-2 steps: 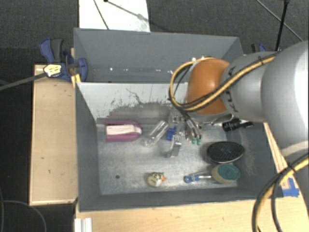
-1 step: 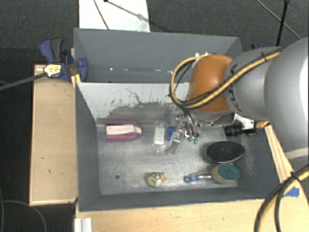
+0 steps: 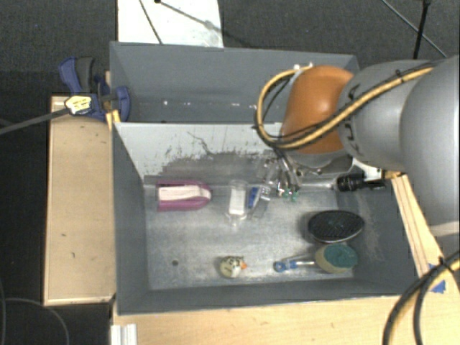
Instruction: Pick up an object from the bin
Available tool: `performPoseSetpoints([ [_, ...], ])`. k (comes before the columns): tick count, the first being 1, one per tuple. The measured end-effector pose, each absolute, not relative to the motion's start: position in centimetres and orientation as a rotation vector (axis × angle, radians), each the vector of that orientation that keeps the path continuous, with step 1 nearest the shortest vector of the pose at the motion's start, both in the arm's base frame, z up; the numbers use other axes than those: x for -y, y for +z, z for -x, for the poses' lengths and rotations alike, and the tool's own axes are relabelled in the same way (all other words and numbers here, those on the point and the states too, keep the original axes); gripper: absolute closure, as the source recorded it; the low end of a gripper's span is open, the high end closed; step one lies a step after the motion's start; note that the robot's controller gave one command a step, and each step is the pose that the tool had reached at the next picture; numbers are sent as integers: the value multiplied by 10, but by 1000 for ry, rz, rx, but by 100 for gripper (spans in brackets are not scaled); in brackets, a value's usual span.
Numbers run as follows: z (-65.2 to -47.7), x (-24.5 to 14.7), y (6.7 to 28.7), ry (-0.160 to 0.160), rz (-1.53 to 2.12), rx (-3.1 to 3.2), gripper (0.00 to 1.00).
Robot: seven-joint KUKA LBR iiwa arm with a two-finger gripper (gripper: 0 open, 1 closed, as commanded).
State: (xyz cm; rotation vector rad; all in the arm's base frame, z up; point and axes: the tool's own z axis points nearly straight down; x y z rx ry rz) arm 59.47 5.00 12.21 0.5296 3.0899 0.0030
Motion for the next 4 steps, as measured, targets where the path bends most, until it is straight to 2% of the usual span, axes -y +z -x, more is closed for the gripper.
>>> performPoseSetpoints([
  [1, -592, -46, 68, -1, -715, -3063, 0],
  [2, -592, -45, 69, 0, -712, -3062, 0],
  [3, -592, -45, 69, -1, -710, -3064, 100],
  [4, -595, -45, 134, 5, -700, -3054, 100],
])
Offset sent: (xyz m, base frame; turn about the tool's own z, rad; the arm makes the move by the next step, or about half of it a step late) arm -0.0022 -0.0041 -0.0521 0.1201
